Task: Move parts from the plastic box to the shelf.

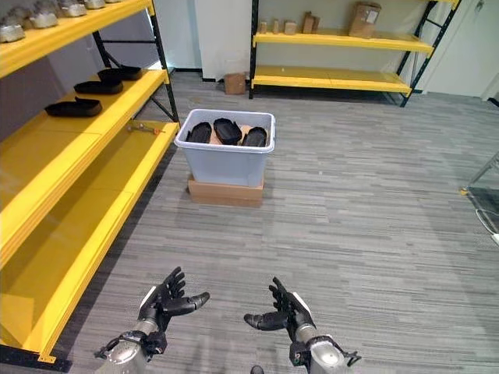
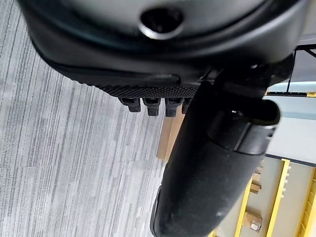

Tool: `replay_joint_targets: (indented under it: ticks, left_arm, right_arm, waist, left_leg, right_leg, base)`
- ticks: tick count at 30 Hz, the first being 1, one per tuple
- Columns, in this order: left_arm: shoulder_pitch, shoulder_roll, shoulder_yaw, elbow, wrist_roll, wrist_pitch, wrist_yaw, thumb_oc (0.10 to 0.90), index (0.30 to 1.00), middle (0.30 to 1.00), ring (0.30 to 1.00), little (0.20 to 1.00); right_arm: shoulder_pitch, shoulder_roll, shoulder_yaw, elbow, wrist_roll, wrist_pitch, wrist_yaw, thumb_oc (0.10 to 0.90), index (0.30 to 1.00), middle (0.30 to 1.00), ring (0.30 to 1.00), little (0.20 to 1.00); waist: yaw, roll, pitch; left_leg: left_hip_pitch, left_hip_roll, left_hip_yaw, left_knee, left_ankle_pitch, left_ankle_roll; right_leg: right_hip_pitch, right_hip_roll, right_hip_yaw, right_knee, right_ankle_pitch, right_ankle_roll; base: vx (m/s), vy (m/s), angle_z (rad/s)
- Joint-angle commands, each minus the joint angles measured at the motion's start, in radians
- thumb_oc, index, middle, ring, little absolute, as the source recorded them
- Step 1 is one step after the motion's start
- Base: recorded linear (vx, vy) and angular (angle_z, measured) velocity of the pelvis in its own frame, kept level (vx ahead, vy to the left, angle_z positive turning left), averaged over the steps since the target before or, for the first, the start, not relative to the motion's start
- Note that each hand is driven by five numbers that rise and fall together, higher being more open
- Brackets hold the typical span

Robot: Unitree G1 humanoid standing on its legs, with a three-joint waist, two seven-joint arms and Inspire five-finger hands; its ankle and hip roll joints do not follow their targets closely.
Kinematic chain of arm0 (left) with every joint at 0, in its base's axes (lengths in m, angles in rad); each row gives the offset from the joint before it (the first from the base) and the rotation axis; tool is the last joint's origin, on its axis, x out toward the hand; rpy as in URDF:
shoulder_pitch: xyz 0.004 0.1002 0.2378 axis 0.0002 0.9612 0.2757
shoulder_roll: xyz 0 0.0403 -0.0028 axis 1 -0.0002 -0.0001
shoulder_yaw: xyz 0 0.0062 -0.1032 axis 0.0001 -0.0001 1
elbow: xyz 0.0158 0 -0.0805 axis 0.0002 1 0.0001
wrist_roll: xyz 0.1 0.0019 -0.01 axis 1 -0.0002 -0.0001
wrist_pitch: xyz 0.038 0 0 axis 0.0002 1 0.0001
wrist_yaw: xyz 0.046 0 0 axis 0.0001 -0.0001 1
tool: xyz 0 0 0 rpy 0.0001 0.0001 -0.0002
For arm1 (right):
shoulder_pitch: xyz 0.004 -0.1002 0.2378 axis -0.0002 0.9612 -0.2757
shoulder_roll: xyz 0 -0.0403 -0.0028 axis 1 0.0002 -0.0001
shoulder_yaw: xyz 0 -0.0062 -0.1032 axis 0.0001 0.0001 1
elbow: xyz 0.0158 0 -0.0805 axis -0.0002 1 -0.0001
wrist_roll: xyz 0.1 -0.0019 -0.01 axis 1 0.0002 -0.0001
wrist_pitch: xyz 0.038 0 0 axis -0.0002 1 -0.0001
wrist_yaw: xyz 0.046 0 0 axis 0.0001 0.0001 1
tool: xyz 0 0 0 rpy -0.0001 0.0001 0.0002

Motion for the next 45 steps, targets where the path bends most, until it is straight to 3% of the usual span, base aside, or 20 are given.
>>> replay_joint_targets:
  ticks: [1,2,4,6,9,11,13,16,18,20,25,28,30,31,33,35,36,39,41,45]
  left_arm:
    - [-0.056,0.026,0.032,-0.078,-0.028,-0.119,0.001,0.900,1.000,1.000,1.000,1.000]
    - [-0.057,0.028,0.030,-0.079,-0.023,-0.117,0.000,0.900,1.000,1.000,1.000,1.000]
    - [-0.072,0.039,0.014,-0.076,0.002,-0.109,-0.007,0.900,1.000,1.000,1.000,1.000]
    - [-0.074,0.049,0.014,-0.083,0.015,-0.108,-0.011,0.900,1.000,1.000,1.000,1.000]
    - [-0.063,0.040,0.022,-0.079,0.005,-0.111,-0.016,0.900,1.000,1.000,1.000,1.000]
    - [-0.063,0.035,0.024,-0.073,0.005,-0.113,-0.018,0.900,1.000,1.000,1.000,1.000]
    - [-0.068,0.026,0.022,-0.064,0.012,-0.108,-0.023,0.900,1.000,1.000,1.000,1.000]
    - [-0.079,0.020,0.013,-0.063,0.015,-0.109,-0.022,0.900,1.000,1.000,1.000,1.000]
    - [-0.077,0.012,-0.001,-0.061,0.017,-0.113,-0.032,0.900,1.000,1.000,1.000,1.000]
    - [-0.091,0.003,-0.017,-0.058,0.005,-0.118,-0.027,0.900,1.000,1.000,1.000,1.000]
    - [-0.086,0.006,-0.028,-0.068,-0.008,-0.118,-0.033,0.900,1.000,1.000,1.000,1.000]
    - [-0.074,0.014,-0.021,-0.082,-0.016,-0.116,-0.032,0.900,1.000,1.000,1.000,1.000]
    - [-0.070,0.016,-0.019,-0.087,-0.014,-0.115,-0.034,0.900,1.000,1.000,1.000,1.000]
    - [-0.061,0.019,-0.016,-0.093,-0.009,-0.108,-0.035,0.900,1.000,1.000,1.000,1.000]
    - [-0.051,0.024,-0.012,-0.095,-0.009,-0.106,-0.037,0.900,1.000,1.000,1.000,1.000]
    - [-0.044,0.029,-0.009,-0.097,-0.008,-0.105,-0.039,0.900,1.000,1.000,1.000,1.000]
    - [-0.037,0.038,-0.013,-0.091,0.007,-0.106,-0.040,0.900,1.000,1.000,1.000,1.000]
    - [-0.031,0.043,-0.008,-0.084,0.037,-0.112,-0.036,0.900,1.000,1.000,1.000,1.000]
    - [-0.038,0.042,-0.001,-0.074,0.037,-0.113,-0.034,0.900,1.000,1.000,1.000,1.000]
    - [-0.042,0.039,0.002,-0.076,0.036,-0.121,-0.035,0.900,1.000,1.000,1.000,1.000]
  right_arm:
    - [-0.050,0.013,0.015,-0.075,0.032,-0.090,0.006,0.900,1.000,1.000,1.000,1.000]
    - [-0.047,0.017,0.015,-0.076,0.031,-0.088,0.009,0.900,1.000,1.000,1.000,1.000]
    - [-0.029,0.025,0.016,-0.072,0.033,-0.085,0.015,0.900,1.000,1.000,1.000,1.000]
    - [-0.007,0.023,0.006,-0.089,0.030,-0.086,0.020,0.900,1.000,1.000,1.000,1.000]
    - [0.004,0.013,-0.007,-0.091,0.041,-0.087,0.019,0.900,1.000,1.000,1.000,1.000]
    - [-0.003,0.002,-0.014,-0.089,0.045,-0.092,0.016,0.900,1.000,1.000,1.000,1.000]
    - [-0.007,0.002,-0.015,-0.086,0.041,-0.092,0.013,0.900,1.000,1.000,1.000,1.000]
    - [-0.004,0.001,-0.016,-0.095,0.038,-0.092,0.010,0.900,1.000,1.000,1.000,1.000]
    - [0.024,-0.002,-0.022,-0.106,0.043,-0.091,0.011,0.900,1.000,1.000,1.000,1.000]
    - [0.019,-0.016,-0.027,-0.120,0.068,-0.095,0.012,0.900,1.000,1.000,1.000,1.000]
    - [0.035,-0.045,-0.050,-0.122,0.066,-0.103,0.012,0.900,1.000,1.000,1.000,1.000]
    - [0.039,-0.066,-0.057,-0.131,0.071,-0.102,0.014,0.900,1.000,1.000,1.000,1.000]
    - [0.043,-0.072,-0.060,-0.136,0.070,-0.102,0.014,0.900,1.000,1.000,1.000,1.000]
    - [0.051,-0.076,-0.060,-0.136,0.067,-0.100,0.009,0.900,1.000,1.000,1.000,1.000]
    - [0.058,-0.074,-0.064,-0.136,0.071,-0.102,0.002,0.900,1.000,1.000,1.000,1.000]
    - [0.063,-0.073,-0.067,-0.139,0.069,-0.104,0.001,0.900,1.000,1.000,1.000,1.000]
    - [0.065,-0.071,-0.072,-0.134,0.062,-0.107,-0.001,0.900,1.000,1.000,1.000,1.000]
    - [0.056,-0.066,-0.060,-0.125,0.044,-0.109,0.001,0.900,1.000,1.000,1.000,1.000]
    - [0.042,-0.063,-0.050,-0.122,0.038,-0.106,0.009,0.900,1.000,1.000,1.000,1.000]
    - [0.038,-0.047,-0.034,-0.126,0.033,-0.095,0.028,0.900,1.000,1.000,1.000,1.000]
  waist:
    - [0.015,-0.027,-0.038]
    - [0.014,-0.027,-0.032]
    - [-0.003,-0.028,-0.004]
    - [-0.006,-0.015,0.008]
    - [-0.032,-0.019,0.002]
    - [-0.045,-0.033,0.005]
    - [-0.064,-0.030,0.007]
    - [-0.075,-0.036,0.001]
    - [-0.081,-0.037,-0.022]
    - [-0.097,-0.011,-0.048]
    - [-0.107,0.017,-0.056]
    - [-0.082,-0.006,-0.024]
    - [-0.072,-0.014,-0.012]
    - [-0.059,-0.038,0.000]
    - [-0.041,-0.054,0.011]
    - [-0.032,-0.055,0.013]
    - [-0.020,-0.046,0.009]
    - [0.013,-0.012,0.003]
    - [0.025,-0.001,0.000]
    - [0.034,0.006,-0.038]
  left_leg:
    - [-0.049,-0.004,-0.106,0.091,-0.066,0.001]
    - [-0.051,-0.013,-0.108,0.098,-0.069,0.009]
    - [-0.051,-0.038,-0.133,0.114,-0.076,0.031]
    - [-0.031,-0.038,-0.129,0.104,-0.086,0.049]
    - [0.018,-0.060,-0.129,0.057,-0.092,0.054]
    - [0.076,-0.086,-0.134,-0.004,-0.101,0.052]
    - [0.117,-0.090,-0.152,-0.027,-0.111,0.047]
    - [0.150,-0.088,-0.165,-0.029,-0.131,0.037]
    - [0.186,-0.070,-0.178,-0.021,-0.164,0.021]
    - [0.194,-0.035,-0.195,0.017,-0.158,-0.003]
    - [0.124,-0.001,-0.184,0.243,-0.037,-0.085]
    - [-0.001,-0.035,-0.188,0.525,0.111,-0.136]
    - [-0.036,-0.056,-0.192,0.599,0.125,-0.139]
    - [-0.119,-0.058,-0.163,0.607,0.108,-0.108]
    - [-0.217,-0.041,-0.125,0.538,0.053,-0.076]
    - [-0.223,-0.020,-0.105,0.466,0.019,-0.060]
    - [-0.257,0.003,-0.092,0.276,0.026,-0.054]
    - [-0.306,-0.001,-0.155,0.067,0.163,-0.071]
    - [-0.293,-0.009,-0.175,0.037,0.198,-0.077]
    - [-0.231,-0.019,-0.183,0.009,0.172,-0.059]
  right_leg:
    - [-0.054,-0.122,0.057,0.149,-0.024,0.104]
    - [-0.077,-0.128,0.064,0.193,-0.008,0.107]
    - [-0.171,-0.129,0.098,0.370,0.107,0.103]
    - [-0.238,-0.133,0.053,0.471,0.115,0.085]
    - [-0.287,-0.070,0.003,0.363,0.091,0.085]
    - [-0.314,-0.039,-0.070,0.180,0.122,0.096]
    - [-0.319,-0.012,-0.090,0.086,0.152,0.099]
    - [-0.323,-0.006,-0.099,0.041,0.170,0.101]
    - [-0.262,0.009,-0.094,0.022,0.147,0.076]
    - [-0.263,0.034,-0.087,0.057,0.131,0.054]
    - [-0.202,0.060,-0.086,0.064,0.067,0.014]
    - [-0.132,0.053,-0.054,0.055,0.043,-0.019]
    - [-0.116,0.047,-0.044,0.054,0.040,-0.025]
    - [-0.078,0.020,-0.025,0.042,0.029,-0.031]
    - [-0.044,0.006,-0.008,0.035,0.015,-0.025]
    - [-0.027,0.005,0.001,0.033,0.001,-0.018]
    - [-0.001,0.010,0.007,0.029,-0.024,-0.011]
    - [0.058,0.046,0.042,0.014,-0.056,-0.015]
    - [0.096,0.055,0.067,0.021,-0.078,-0.015]
    - [0.132,0.037,0.099,0.039,-0.119,-0.007]
  base:
    - [0.00,0.181,0.14]
    - [-0.01,0.216,0.16]
    - [-0.01,0.228,0.36]
    - [0.07,0.194,0.43]
    - [0.21,0.092,-0.30]
    - [0.32,0.031,-0.21]
    - [0.28,-0.005,0.12]
    - [0.20,-0.042,0.21]
    - [0.37,-0.143,0.52]
    - [0.41,-0.157,0.73]
    - [0.26,-0.112,0.22]
    - [0.20,-0.123,-0.08]
    - [0.18,-0.094,-0.15]
    - [0.24,-0.095,-0.43]
    - [0.25,-0.056,-0.10]
    - [0.25,0.041,-0.09]
    - [0.39,0.085,-0.34]
    - [0.36,0.078,-0.14]
    - [0.32,0.057,-0.36]
    - [0.30,0.098,-0.75]
